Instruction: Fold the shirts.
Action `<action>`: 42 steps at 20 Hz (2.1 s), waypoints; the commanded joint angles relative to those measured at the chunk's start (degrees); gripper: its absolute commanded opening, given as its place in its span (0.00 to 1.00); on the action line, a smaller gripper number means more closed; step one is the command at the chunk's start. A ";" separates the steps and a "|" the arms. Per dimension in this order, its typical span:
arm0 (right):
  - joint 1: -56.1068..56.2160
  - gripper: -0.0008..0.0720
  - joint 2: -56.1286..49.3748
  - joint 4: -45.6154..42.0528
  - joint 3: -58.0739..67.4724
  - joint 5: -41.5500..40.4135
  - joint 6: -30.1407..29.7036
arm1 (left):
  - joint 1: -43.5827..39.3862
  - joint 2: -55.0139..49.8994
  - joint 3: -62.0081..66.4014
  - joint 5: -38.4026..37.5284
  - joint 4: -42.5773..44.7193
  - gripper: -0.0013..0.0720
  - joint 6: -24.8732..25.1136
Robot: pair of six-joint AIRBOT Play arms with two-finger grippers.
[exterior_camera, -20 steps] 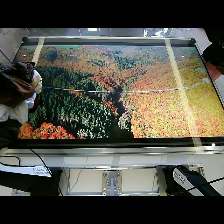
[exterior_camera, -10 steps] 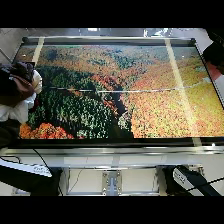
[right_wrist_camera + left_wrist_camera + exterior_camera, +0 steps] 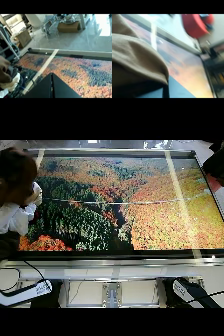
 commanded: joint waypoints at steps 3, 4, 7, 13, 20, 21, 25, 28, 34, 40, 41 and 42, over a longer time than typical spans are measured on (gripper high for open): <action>0.02 0.03 0.04 -8.07 11.06 22.93 0.02 | -30.82 2.99 -0.07 -5.95 4.24 0.04 2.19; 0.02 0.03 0.04 -10.47 11.96 24.96 0.00 | -36.76 1.73 -0.07 -5.88 7.48 0.04 2.19; 0.02 0.07 -0.02 -17.31 12.44 27.10 -0.20 | -49.83 -2.56 -0.04 0.74 16.87 0.99 2.25; -1.31 0.47 -0.15 -41.18 4.87 26.91 2.05 | -42.64 -5.44 -0.22 8.46 38.99 0.99 -27.69; -6.14 0.47 -0.20 -43.54 -33.11 19.04 2.82 | -49.96 -23.04 -0.26 -3.69 36.17 0.99 -23.26; -6.54 0.47 -0.20 -43.56 -35.21 18.80 2.75 | -51.49 -25.14 -0.26 -3.69 36.00 0.99 -19.32; -6.51 0.47 0.00 -43.71 -36.89 16.39 2.32 | -54.86 -30.49 -0.24 -3.74 34.84 0.85 -12.94; -6.51 0.47 0.00 -43.74 -36.87 15.23 1.90 | -54.36 -31.56 -0.24 -2.95 26.32 0.78 -5.66; -6.51 0.47 0.00 -43.54 -36.87 15.30 0.94 | -53.99 -35.12 -0.22 -0.35 20.09 0.77 -2.67; -3.37 0.47 -1.44 -31.12 -37.55 12.20 0.87 | -54.10 -37.55 -0.22 3.41 11.76 0.66 -0.59; -1.33 0.47 -2.58 -30.82 -37.64 10.86 0.90 | -54.16 -37.57 -0.22 3.67 10.56 0.66 -0.55; 1.38 0.47 -4.35 -30.64 -37.62 9.68 0.92 | -54.31 -37.57 -0.22 4.11 10.40 0.66 -0.55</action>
